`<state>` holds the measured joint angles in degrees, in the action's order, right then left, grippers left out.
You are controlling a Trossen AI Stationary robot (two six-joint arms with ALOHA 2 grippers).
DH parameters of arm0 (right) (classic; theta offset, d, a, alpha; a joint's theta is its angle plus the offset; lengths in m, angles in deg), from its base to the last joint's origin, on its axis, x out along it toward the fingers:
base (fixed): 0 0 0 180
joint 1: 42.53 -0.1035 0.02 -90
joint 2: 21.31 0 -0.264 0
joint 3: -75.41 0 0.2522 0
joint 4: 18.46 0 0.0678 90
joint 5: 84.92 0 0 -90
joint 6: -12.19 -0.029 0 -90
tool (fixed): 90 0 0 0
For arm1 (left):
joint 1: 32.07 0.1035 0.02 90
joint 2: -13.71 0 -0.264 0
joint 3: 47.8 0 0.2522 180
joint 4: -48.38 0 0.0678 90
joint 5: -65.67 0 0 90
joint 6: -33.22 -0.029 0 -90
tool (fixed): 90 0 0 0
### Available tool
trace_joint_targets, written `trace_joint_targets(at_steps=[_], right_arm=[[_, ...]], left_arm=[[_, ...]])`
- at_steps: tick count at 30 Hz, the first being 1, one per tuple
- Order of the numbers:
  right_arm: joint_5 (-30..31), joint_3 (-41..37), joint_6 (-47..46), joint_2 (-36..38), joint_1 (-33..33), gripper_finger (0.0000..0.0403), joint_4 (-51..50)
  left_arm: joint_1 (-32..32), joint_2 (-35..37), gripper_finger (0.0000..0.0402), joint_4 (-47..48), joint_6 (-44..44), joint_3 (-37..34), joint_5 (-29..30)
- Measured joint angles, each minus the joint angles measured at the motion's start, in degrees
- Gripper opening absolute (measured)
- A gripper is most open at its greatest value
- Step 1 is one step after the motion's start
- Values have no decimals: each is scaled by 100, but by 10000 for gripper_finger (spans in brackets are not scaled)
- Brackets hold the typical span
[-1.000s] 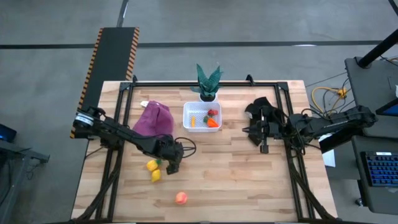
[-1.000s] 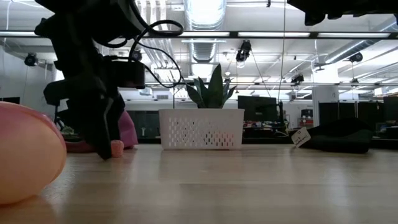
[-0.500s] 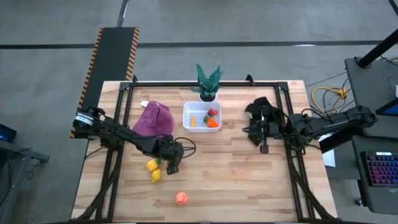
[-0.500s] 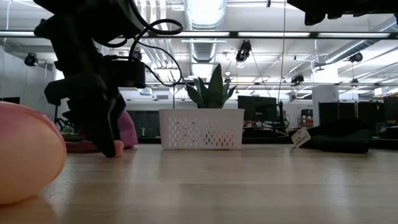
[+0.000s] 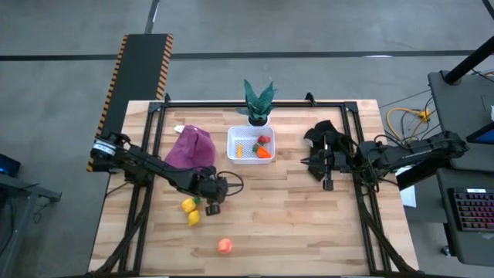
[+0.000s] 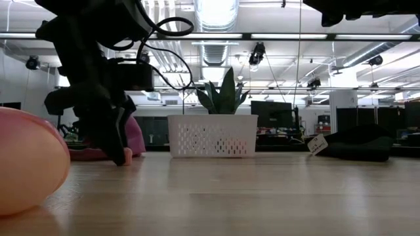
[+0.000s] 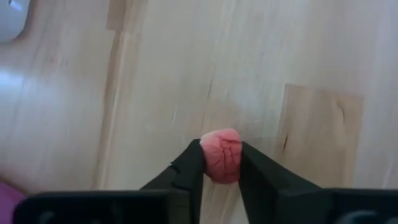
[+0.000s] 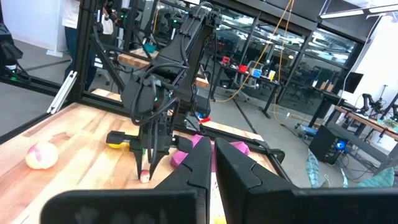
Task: Build produce basket
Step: Put the apricot into the white basket
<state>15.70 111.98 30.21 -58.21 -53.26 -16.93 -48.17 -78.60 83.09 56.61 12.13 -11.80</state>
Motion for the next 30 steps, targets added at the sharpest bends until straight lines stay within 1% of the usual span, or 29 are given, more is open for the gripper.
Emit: trace_joint_targets(at_steps=[4,10,14,18,22,24,30], right_arm=[[1,0,0,-1,1,13,-2],[-1,0,0,-1,1,13,-2],[-1,0,0,-1,1,13,-2],[1,0,0,1,1,13,0],[1,2,0,1,1,13,2],[1,3,0,-1,1,13,0],[1,4,0,1,1,13,0]], left_arm=[[0,22,40,3,-347,-3,-4],[0,214,37,39,-637,106,-29],[31,455,36,-27,-1099,243,25],[166,661,35,-425,-1688,380,496],[415,704,35,-1277,-2235,393,886],[578,704,35,-1594,-2466,398,974],[1175,697,34,-1754,-2539,555,1203]])
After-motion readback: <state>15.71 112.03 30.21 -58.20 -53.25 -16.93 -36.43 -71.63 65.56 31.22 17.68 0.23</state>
